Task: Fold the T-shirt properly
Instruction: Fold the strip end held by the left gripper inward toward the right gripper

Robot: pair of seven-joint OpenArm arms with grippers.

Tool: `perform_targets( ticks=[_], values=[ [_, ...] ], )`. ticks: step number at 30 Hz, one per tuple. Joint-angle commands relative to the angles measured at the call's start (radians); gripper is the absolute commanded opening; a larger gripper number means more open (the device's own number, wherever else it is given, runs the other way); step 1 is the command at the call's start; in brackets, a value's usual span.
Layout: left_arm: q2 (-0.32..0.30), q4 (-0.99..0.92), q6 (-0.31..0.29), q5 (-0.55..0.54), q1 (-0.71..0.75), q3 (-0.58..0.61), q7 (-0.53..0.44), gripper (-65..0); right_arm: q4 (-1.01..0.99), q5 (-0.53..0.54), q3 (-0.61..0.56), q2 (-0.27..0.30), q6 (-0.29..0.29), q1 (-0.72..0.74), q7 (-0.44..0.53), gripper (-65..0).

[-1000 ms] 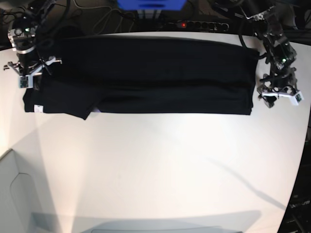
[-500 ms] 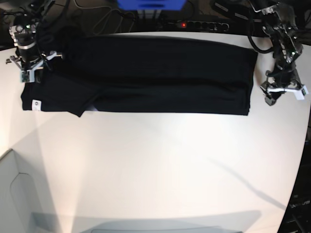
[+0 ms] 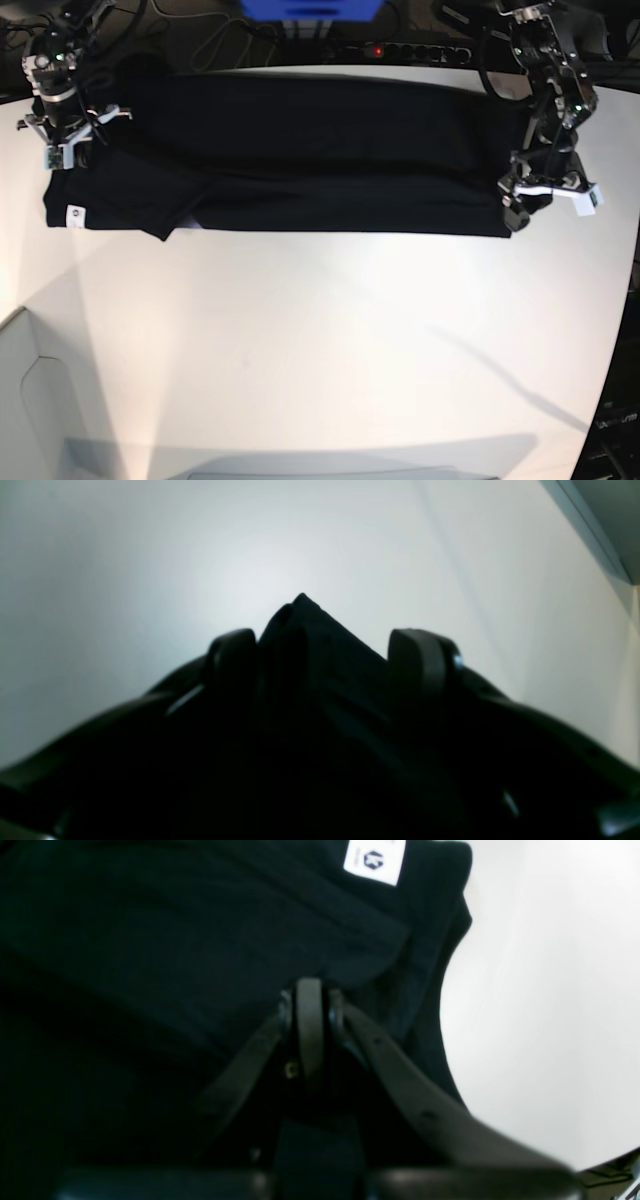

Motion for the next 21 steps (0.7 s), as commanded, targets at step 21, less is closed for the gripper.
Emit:
perform_targets(
  ticks=[21],
  values=[
    [0.033,-0.058,0.004,0.250,-0.102,0.103,-0.013,-25.6,0.016,0.008,0.006,0.009,0.013,-0.005,0.013,-65.0]
  ],
)
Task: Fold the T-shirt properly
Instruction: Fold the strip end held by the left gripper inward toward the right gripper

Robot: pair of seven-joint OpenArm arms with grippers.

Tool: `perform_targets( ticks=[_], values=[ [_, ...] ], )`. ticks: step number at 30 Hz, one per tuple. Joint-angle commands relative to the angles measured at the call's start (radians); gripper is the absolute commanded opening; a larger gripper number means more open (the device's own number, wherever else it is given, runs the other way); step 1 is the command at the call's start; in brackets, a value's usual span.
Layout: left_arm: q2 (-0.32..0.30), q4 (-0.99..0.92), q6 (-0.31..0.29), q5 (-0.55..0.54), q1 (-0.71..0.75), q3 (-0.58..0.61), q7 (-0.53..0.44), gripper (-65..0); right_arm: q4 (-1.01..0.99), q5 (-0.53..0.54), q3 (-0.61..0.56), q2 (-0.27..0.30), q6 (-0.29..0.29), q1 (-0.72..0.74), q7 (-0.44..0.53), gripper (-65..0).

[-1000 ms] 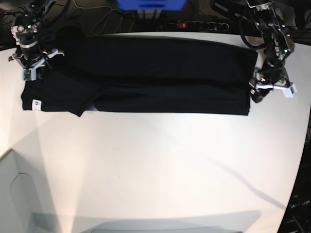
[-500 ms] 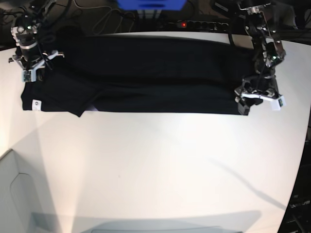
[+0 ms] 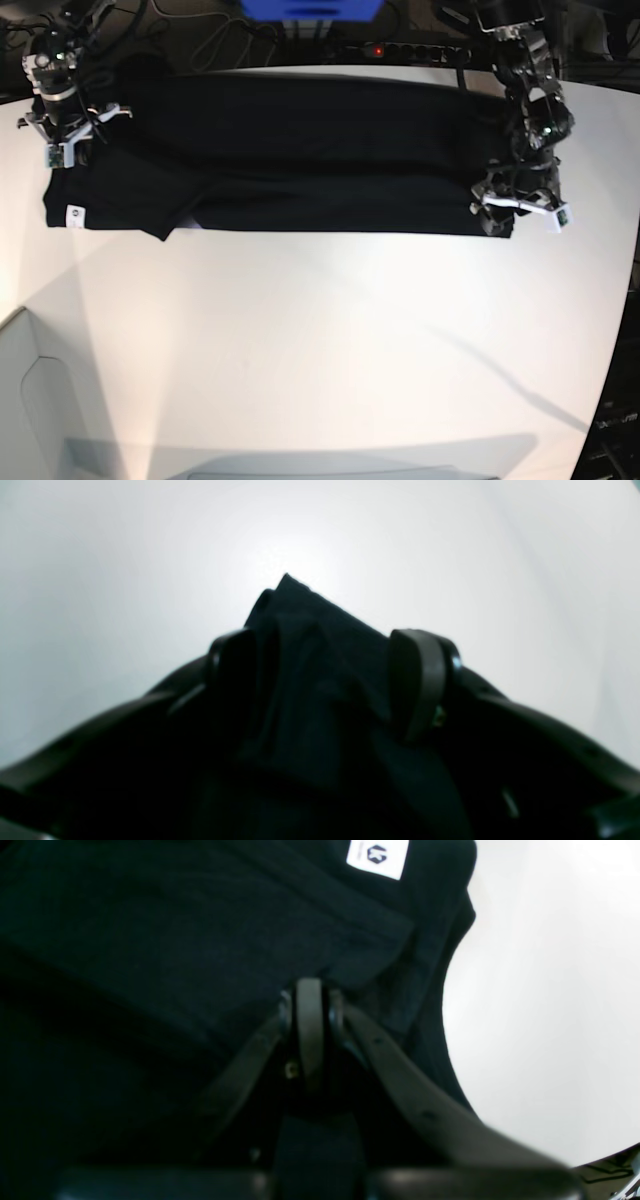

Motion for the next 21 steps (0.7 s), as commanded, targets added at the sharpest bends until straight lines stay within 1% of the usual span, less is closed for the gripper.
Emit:
perform_targets(
  ticks=[1,5,6,8,11,14,17,21],
  values=[
    [-0.014,0.009,-0.002,-0.007,-0.007,-0.004,-0.020,-25.6,0.017,0.008,0.006,0.009,0.013,-0.002,0.023,-65.0],
    [-0.016,-0.009,-0.002,-0.007,-0.012,0.000,-0.020,-25.9,0.017,0.007,0.006,0.009,0.013,-0.002,0.023,-65.0],
    [-0.016,-0.009,-0.002,-0.007,-0.018,0.001,-0.020,-27.0,0.017,0.007,0.006,0.009,0.013,-0.002,0.023,-65.0],
    [-0.014,-0.011,-0.002,-0.007,-0.029,0.001,-0.020,-32.5,0.017,0.007,0.006,0.009,0.013,-0.001,0.023,-65.0],
    [-0.011,-0.014,-0.002,-0.007,-0.030,0.001,-0.021,-44.7,0.017,0.007,0.006,0.009,0.013,0.001,0.023,-65.0],
    [-0.011,-0.019,-0.002,-0.007,-0.038,0.001,-0.023,-53.8,0.017,0.007,0.006,0.009,0.013,0.001,0.023,-65.0],
    [-0.016,-0.023,-0.002,-0.007,-0.038,0.001,-0.021,-65.0,0.017,0.007,0.006,0.009,0.013,0.001,0.023,-65.0],
    [-0.018,-0.011,-0.004,-0.007,-0.027,-0.004,-0.020,-65.0,0.017,0.007,0.006,0.009,0.013,0.002,0.023,-65.0]
  ],
)
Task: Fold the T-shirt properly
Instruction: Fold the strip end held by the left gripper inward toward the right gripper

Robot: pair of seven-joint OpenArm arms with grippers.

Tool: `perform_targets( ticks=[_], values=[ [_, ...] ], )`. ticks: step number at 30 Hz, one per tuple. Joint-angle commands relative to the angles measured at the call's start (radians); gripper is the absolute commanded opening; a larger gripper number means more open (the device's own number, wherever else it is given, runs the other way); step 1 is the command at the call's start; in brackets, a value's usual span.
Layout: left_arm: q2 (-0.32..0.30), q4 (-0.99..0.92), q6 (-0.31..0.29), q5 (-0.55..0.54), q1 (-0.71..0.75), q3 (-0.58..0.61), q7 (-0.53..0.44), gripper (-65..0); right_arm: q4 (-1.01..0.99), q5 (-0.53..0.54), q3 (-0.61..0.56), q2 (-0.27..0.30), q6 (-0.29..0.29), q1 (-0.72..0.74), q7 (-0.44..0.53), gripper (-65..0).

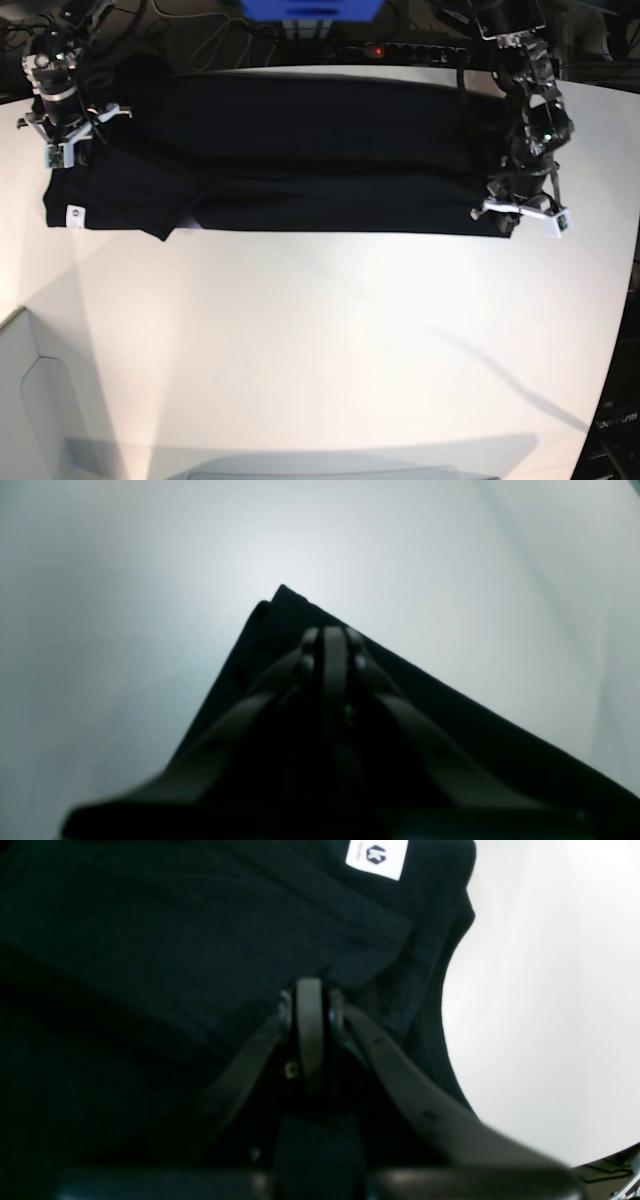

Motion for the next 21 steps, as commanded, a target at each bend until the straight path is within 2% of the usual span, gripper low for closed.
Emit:
perform_targets(
  ticks=[1,12,21],
  values=[
    [-0.014,0.030,-0.004,-0.006,-0.002,-0.007,-0.013,-65.0,0.017,0.007,0.006,0.009,0.013,0.002,0.023,-65.0],
    [-0.005,0.294,-0.013,-0.017,0.182,-0.145,-0.013,-65.0,0.017,0.007,0.007,0.009,0.013,0.023,0.022,-65.0],
    [-0.004,0.246,-0.015,-0.017,0.210,-0.178,-0.013,-65.0,0.017,0.010,0.012,0.009,0.013,0.025,0.025,-65.0]
  ],
)
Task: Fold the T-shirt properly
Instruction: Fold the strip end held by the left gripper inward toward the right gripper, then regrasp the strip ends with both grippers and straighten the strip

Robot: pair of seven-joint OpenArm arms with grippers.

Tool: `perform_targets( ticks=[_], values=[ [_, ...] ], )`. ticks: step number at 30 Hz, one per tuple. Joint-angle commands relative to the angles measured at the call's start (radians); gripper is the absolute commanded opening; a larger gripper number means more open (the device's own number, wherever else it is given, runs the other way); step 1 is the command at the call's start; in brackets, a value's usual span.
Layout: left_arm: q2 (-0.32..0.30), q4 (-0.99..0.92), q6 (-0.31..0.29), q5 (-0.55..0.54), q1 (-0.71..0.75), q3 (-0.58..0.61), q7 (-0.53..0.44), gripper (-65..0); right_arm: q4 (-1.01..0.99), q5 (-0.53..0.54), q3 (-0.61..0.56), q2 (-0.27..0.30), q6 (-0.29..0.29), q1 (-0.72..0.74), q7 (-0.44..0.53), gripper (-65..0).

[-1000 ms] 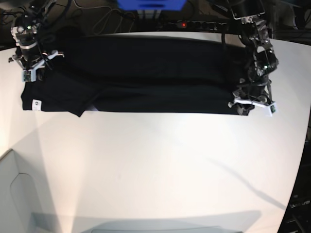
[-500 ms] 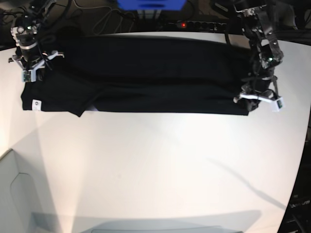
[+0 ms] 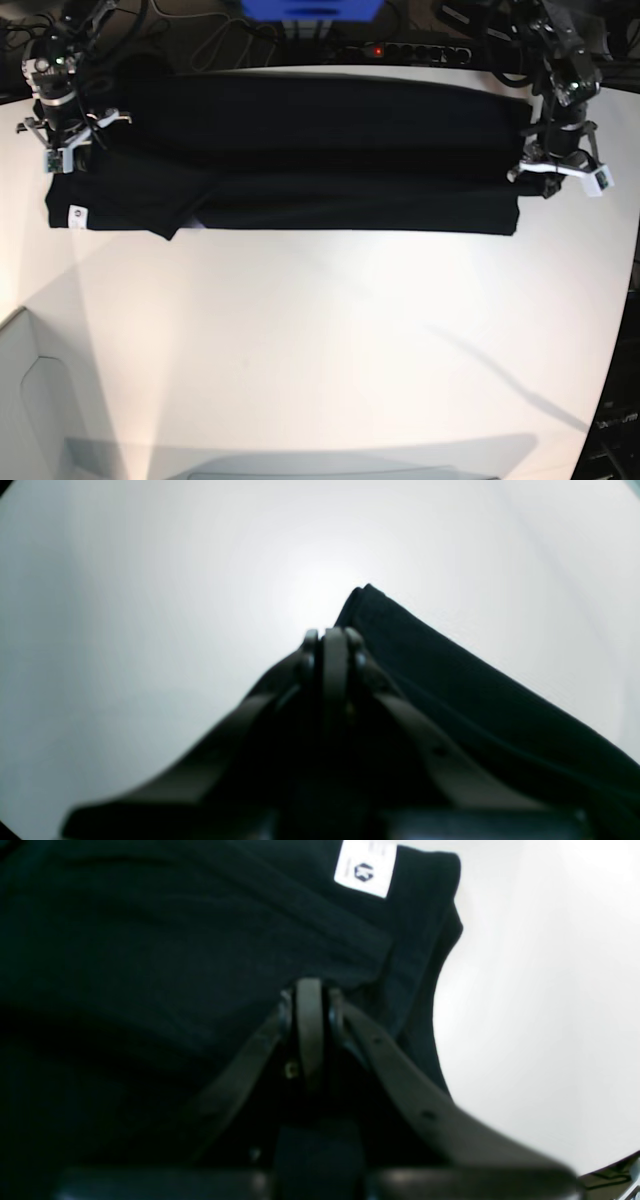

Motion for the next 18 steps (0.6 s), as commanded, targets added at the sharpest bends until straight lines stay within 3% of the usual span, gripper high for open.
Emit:
perform_targets(
  ticks=[1,11,18],
  values=[
    [-0.012,0.012,-0.002,-0.002,0.000,-0.003,-0.028,-65.0,0.017,0.016,0.008,0.012,0.013,0.000,0.024,-65.0],
    [-0.012,-0.116,-0.002,-0.002,-0.011,-0.001,-0.029,-65.0,0.026,0.016,0.010,0.014,0.013,-0.010,0.030,-65.0],
    [-0.013,-0.139,-0.002,-0.002,-0.011,0.075,-0.038,-65.0,0.078,0.016,0.003,0.014,0.013,-0.037,0.032,-65.0]
  ],
)
